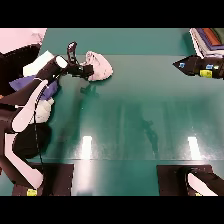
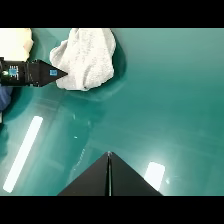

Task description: Fold the shirts.

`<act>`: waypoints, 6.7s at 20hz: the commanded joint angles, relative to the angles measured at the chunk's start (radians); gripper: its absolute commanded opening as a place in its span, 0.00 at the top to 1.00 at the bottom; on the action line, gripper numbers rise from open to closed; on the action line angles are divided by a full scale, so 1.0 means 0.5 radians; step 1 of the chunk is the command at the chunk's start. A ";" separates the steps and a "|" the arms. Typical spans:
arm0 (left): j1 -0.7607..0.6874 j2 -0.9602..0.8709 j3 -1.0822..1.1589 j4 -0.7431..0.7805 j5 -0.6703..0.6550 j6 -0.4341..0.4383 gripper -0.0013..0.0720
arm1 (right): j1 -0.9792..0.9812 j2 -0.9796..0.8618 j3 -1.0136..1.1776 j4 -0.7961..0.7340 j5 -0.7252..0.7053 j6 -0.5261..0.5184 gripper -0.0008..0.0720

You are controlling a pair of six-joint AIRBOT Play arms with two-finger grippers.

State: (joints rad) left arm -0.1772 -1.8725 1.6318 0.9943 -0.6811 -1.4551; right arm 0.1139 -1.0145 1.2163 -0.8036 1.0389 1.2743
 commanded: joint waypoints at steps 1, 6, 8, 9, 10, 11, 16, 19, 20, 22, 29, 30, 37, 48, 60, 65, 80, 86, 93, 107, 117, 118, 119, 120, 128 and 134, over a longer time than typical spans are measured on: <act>0.006 -0.021 0.047 -0.024 -0.082 0.053 0.95 | 0.000 0.002 0.002 0.000 0.000 0.000 0.97; 0.032 0.343 0.426 0.305 -0.383 0.046 0.96 | 0.000 0.001 0.282 -0.100 0.034 0.000 0.97; 0.031 0.607 0.588 0.391 -0.476 0.049 0.96 | 0.000 0.001 0.475 -0.190 0.077 0.000 0.97; 0.031 0.733 0.643 0.394 -0.538 0.069 0.96 | 0.000 0.002 0.562 -0.239 0.093 0.000 0.97; 0.021 0.859 0.684 0.394 -0.613 0.098 0.96 | 0.000 0.001 0.635 -0.287 0.106 0.000 0.97; 0.004 0.966 0.694 0.403 -0.679 0.102 0.96 | 0.000 0.001 0.702 -0.325 0.117 0.000 0.97; -0.391 1.131 0.642 0.528 -1.094 0.097 0.96 | -0.002 0.002 0.823 -0.333 0.137 0.000 0.97; -0.733 1.131 0.324 0.520 -1.001 0.098 0.95 | -0.002 0.001 0.823 -0.332 0.236 0.001 0.97; -0.825 1.131 0.198 0.503 -0.928 0.098 0.95 | -0.002 0.002 0.823 -0.331 0.263 0.001 0.97; -0.970 1.131 -0.025 0.478 -0.684 0.098 0.32 | -0.002 0.007 0.823 -0.332 0.321 0.001 0.97; -0.365 1.131 -0.110 0.748 -0.843 -0.122 0.22 | -0.002 0.005 0.823 -0.330 0.427 0.001 0.97; -0.218 1.131 -0.204 0.732 -0.877 -0.150 0.22 | -0.002 0.005 0.823 -0.330 0.443 0.001 0.97; 0.413 1.131 -1.199 0.313 -0.550 -0.089 0.22 | -0.002 0.005 0.819 -0.330 0.441 0.002 0.97; 0.426 0.835 -1.320 -0.252 -0.328 0.199 0.53 | 0.005 0.005 0.819 -0.331 0.448 0.002 0.97; 0.426 0.847 -0.549 -0.162 -0.677 0.228 0.96 | -0.037 -0.037 -0.658 -0.591 0.619 0.337 0.40; 0.426 0.846 -0.548 -0.146 -0.681 0.228 0.96 | 0.294 -0.366 -1.119 -0.314 0.169 0.329 0.40; 0.426 1.434 -0.028 0.272 -0.756 0.237 0.96 | 0.124 0.022 -0.037 -1.014 0.460 0.404 0.97; 0.426 1.986 0.399 0.241 -0.770 0.233 0.96 | -0.136 0.485 0.587 -1.014 0.462 0.404 0.97; 0.426 2.152 0.761 0.243 -0.763 0.114 0.96 | -0.456 0.484 1.164 -1.012 0.763 0.399 0.97; 0.426 1.009 -0.479 0.246 -0.939 0.145 0.96 | -0.116 -0.794 0.430 -1.012 0.940 0.486 0.97; 0.564 0.761 -0.362 0.256 -1.045 0.185 0.15 | -0.208 -1.178 0.851 -0.640 0.922 0.345 0.49; 0.603 0.794 -0.396 0.256 -1.144 0.182 0.15 | -0.230 -1.111 0.787 -0.620 0.914 0.314 0.50; 0.636 0.857 -0.488 0.260 -1.190 0.183 0.17 | -0.245 -1.017 0.683 -0.623 0.883 0.312 0.50; 0.658 0.945 -0.624 0.280 -1.186 0.184 0.34 | -0.268 -0.926 0.569 -0.623 0.856 0.306 0.49; 0.661 1.470 -1.755 0.297 -0.938 0.072 0.34 | -0.322 -0.317 -0.161 -0.626 0.711 0.278 0.50; 0.661 1.470 -2.056 0.128 -0.770 0.106 0.35 | -0.321 -0.195 -0.314 -0.625 0.706 0.278 0.50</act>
State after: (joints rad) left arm 0.1535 -1.1454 0.6750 1.1049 -1.1141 -1.4158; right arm -0.0460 -1.1408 1.0985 -1.1175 1.3975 1.4139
